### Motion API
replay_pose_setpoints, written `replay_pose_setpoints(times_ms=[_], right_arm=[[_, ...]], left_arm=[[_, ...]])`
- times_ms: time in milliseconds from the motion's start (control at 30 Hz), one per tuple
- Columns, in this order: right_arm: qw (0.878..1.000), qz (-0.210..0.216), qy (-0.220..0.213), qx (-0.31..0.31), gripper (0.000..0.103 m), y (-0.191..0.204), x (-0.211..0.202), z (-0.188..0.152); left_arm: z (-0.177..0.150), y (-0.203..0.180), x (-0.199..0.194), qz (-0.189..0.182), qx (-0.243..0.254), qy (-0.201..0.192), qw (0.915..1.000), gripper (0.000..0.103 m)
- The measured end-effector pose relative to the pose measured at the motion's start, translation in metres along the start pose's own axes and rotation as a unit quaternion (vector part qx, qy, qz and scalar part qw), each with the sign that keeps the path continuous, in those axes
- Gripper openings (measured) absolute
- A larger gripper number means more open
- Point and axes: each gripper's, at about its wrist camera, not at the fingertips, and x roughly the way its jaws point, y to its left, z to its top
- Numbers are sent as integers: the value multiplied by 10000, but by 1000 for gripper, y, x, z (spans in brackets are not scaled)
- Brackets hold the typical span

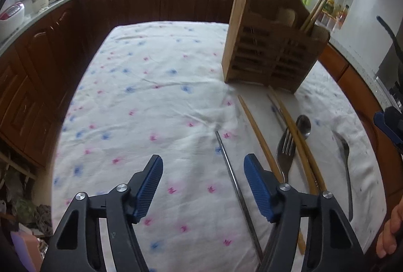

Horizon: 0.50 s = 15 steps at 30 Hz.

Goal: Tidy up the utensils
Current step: 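Close the left gripper on a silver chopstick while the right gripper grasps wooden chopsticks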

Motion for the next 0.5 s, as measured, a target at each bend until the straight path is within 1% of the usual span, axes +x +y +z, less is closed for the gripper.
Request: replay_pose_setpoints(times_ms=[67, 100, 233, 300, 400, 433, 500], right_arm=[[9999, 47, 103, 3, 49, 0, 9, 1], [9999, 82, 149, 13, 47, -1, 13, 2], [9992, 187, 337, 58, 44, -1, 31, 6], [9989, 207, 417, 30, 44, 1, 41, 8], [9982, 217, 562, -58, 41, 5, 57, 10], [9977, 215, 632, -97, 40, 7, 64, 10], [9968, 190, 758, -161, 39, 9, 77, 10]], left_arm=[[3, -2, 12, -27, 34, 97, 9999, 58], [5, -2, 17, -38, 35, 144, 9999, 57], [11, -2, 38, -90, 27, 262, 9996, 52], [14, -3, 50, -49, 65, 342, 9994, 49], [16, -8, 57, 112, 287, 281, 9991, 45], [16, -8, 59, 131, 309, 272, 9991, 41], [16, -7, 60, 96, 323, 269, 9991, 39]])
